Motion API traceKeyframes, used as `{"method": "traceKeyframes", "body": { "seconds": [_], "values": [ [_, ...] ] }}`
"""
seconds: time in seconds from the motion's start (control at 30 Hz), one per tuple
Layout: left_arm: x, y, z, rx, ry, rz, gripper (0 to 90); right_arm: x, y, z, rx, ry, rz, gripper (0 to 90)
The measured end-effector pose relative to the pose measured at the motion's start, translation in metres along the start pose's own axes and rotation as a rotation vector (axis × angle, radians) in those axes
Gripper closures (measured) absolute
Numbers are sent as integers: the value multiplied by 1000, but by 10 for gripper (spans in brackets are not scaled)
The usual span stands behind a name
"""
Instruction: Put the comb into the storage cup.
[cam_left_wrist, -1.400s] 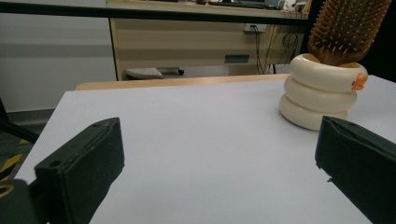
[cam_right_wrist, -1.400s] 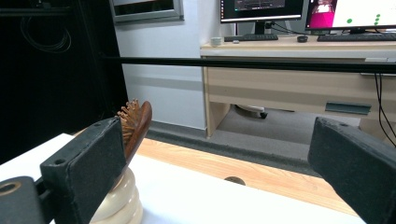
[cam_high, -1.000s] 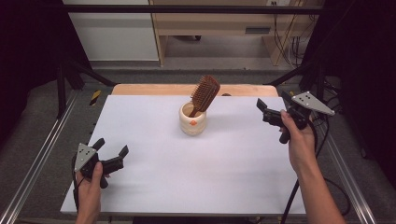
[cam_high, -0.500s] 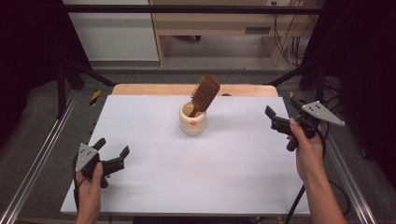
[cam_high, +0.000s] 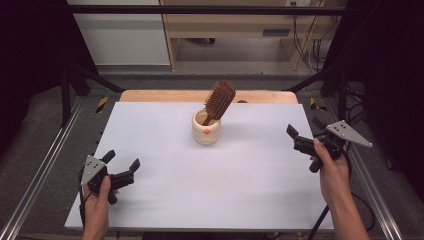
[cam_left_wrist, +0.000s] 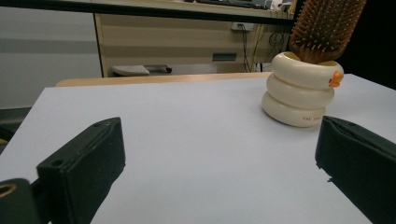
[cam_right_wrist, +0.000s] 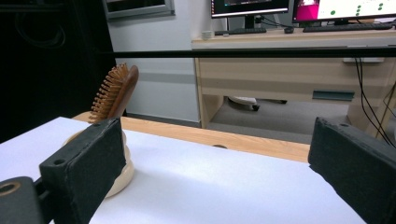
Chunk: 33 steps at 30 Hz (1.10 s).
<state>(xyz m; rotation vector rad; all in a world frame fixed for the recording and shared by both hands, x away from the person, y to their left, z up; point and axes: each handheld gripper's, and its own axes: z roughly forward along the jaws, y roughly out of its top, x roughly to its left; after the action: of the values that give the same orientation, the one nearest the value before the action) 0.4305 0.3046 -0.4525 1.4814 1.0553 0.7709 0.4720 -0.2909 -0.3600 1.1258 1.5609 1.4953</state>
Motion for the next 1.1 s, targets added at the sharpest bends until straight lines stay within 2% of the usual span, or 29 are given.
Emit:
{"method": "traceKeyframes", "body": {
  "seconds": [0.13,0.2,0.27,0.43,0.73,1.1],
  "values": [
    [-1,0,-2,4,11,6,15,-4,-6,-1,-19,17,27,41],
    [-1,1,-3,-3,14,-5,16,-5,-12,1,-5,27,29,42],
    [-1,0,-2,4,19,8,15,-5,-18,2,17,35,18,42],
    [1,-1,-1,5,15,5,16,-6,-31,0,51,47,18,42],
    [4,2,-4,-14,9,-13,16,1,-51,-12,86,56,37,42],
    [7,2,-5,-15,9,-16,16,8,-69,-20,112,69,49,42]
  ]
}}
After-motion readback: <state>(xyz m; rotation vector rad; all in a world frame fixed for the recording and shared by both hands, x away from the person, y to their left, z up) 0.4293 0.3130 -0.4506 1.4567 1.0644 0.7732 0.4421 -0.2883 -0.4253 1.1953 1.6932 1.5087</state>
